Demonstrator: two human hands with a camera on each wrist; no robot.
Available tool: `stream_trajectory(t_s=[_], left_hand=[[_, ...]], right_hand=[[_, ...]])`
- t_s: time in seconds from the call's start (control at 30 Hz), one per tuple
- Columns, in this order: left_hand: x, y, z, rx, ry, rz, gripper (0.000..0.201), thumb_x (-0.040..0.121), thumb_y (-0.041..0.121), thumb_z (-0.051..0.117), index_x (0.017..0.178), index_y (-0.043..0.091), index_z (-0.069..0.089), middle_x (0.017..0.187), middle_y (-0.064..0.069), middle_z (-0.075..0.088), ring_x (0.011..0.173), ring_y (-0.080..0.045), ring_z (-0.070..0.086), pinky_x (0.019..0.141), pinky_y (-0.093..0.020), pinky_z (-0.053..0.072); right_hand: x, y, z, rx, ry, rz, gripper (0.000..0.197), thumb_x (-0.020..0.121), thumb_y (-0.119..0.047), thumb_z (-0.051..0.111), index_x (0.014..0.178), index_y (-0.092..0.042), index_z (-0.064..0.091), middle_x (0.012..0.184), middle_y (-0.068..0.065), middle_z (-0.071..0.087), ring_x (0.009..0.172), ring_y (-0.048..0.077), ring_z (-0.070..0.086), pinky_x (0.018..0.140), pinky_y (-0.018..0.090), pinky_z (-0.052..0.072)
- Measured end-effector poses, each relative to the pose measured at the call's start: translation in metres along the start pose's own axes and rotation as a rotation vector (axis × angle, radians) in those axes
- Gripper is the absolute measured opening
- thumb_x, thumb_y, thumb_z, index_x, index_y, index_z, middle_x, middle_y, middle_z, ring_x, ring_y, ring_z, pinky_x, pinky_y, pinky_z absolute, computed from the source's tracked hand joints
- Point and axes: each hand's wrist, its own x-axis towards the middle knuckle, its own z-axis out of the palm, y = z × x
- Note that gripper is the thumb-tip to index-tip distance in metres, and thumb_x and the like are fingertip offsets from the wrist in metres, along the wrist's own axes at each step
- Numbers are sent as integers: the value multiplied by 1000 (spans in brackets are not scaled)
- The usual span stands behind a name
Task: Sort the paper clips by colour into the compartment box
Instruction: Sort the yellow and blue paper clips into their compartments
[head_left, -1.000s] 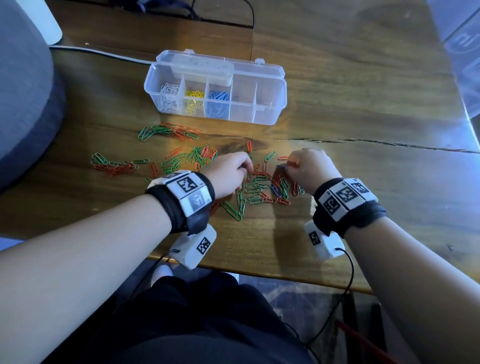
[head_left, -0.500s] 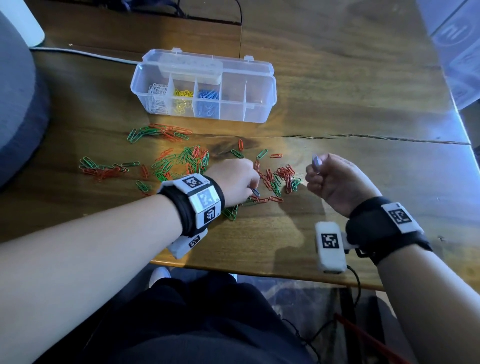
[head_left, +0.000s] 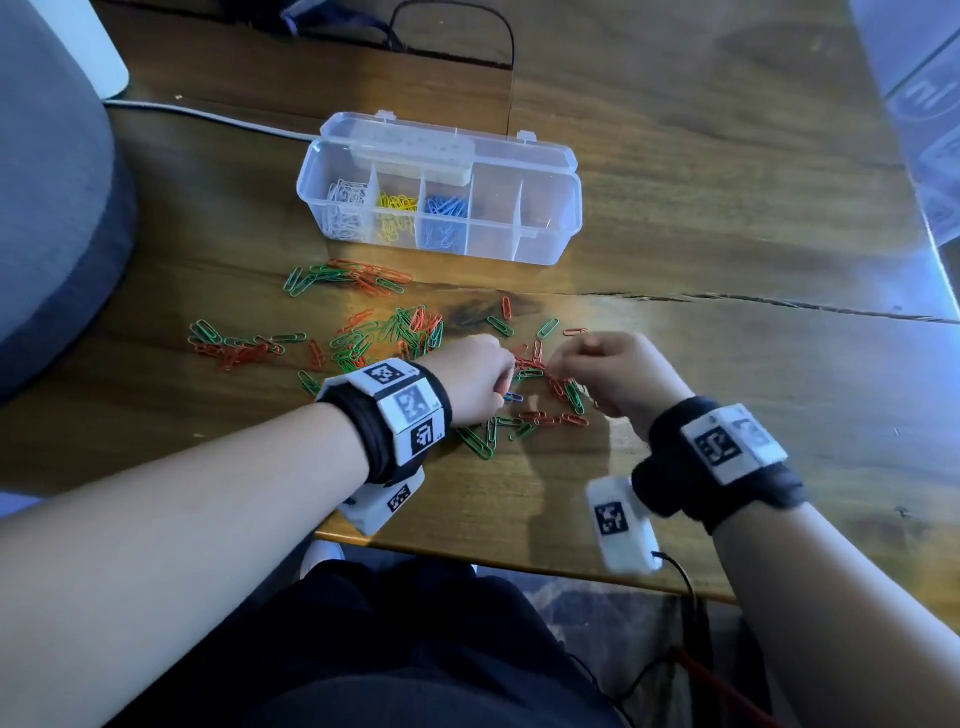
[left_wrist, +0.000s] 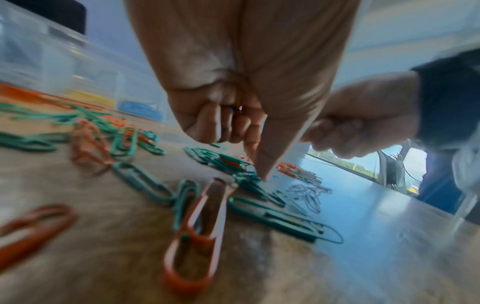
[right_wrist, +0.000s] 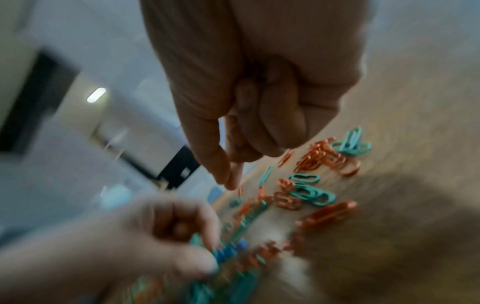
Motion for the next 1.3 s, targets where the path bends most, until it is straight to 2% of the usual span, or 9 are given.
stream_trajectory(t_s=[0.1, 0.23, 0.33, 0.57, 0.87, 1.03, 1.13, 1.2, 1.3], left_hand=[[-8, -16, -4, -56, 68, -33, 14, 83, 21, 64, 96, 21, 58, 91, 4, 44, 84, -17, 49, 71, -26, 35], [-26, -35, -10, -118, 171, -92, 13, 84, 23, 61, 97, 24, 58, 86, 5, 55, 78, -20, 56, 70, -30, 45], [-44, -52, -15, -177, 230, -210, 12, 89, 20, 55, 100, 23, 52, 58, 5, 48, 54, -15, 46, 55, -30, 39], [-57, -75, -25, -456, 234, -419, 18, 92, 11, 39, 100, 10, 54, 65, 1, 44, 56, -16, 40, 52, -30, 29], [14, -71, -113, -446, 417, -204, 27, 93, 1, 40, 107, 5, 63, 100, -4, 57, 76, -15, 54, 75, -23, 43], [46, -73, -134, -344, 324, -207, 32, 83, -5, 44, 64, 20, 38, 79, -6, 43, 81, -19, 43, 69, -26, 33], [37, -75, -131, -326, 276, -210, 26, 86, -2, 47, 102, 12, 62, 109, -10, 59, 106, -25, 54, 90, -32, 45], [22, -78, -128, -358, 295, -173, 46, 89, 0, 48, 133, 10, 50, 135, -11, 52, 123, -25, 50, 101, -34, 43], [-14, -84, -116, -459, 354, -130, 36, 90, 3, 50, 126, 11, 55, 117, -2, 60, 99, -16, 59, 83, -25, 49]], right_hand=[[-5, 4, 19, -531, -3, -144, 8, 80, -18, 66, 82, -22, 73, 46, -11, 45, 48, 3, 43, 49, 16, 34], [-8, 5, 40, -767, 40, -148, 18, 87, -27, 54, 99, -26, 67, 81, -2, 65, 83, 23, 61, 70, 29, 49], [-6, 4, 44, -898, 33, -184, 21, 91, -26, 47, 104, -22, 63, 97, 3, 68, 88, 27, 63, 75, 35, 53], [1, 1, 51, -915, -43, -177, 13, 87, -22, 48, 94, -18, 58, 93, 4, 66, 81, 24, 62, 73, 36, 55], [1, -4, 57, -907, -60, -141, 13, 91, -22, 48, 96, -20, 59, 100, 3, 66, 85, 20, 60, 70, 28, 46], [6, -10, 58, -851, -91, -86, 14, 89, -15, 48, 95, -15, 61, 100, 6, 66, 86, 20, 60, 76, 29, 50], [3, -8, 59, -844, -61, -80, 18, 90, -12, 45, 100, -14, 60, 102, 6, 65, 85, 20, 58, 73, 29, 49], [1, -7, 59, -866, -46, -67, 20, 90, -12, 45, 104, -14, 59, 101, 6, 64, 82, 20, 58, 69, 27, 46], [-1, -8, 62, -955, -36, -64, 19, 88, -15, 46, 104, -11, 57, 98, 7, 64, 84, 25, 60, 69, 30, 49]])
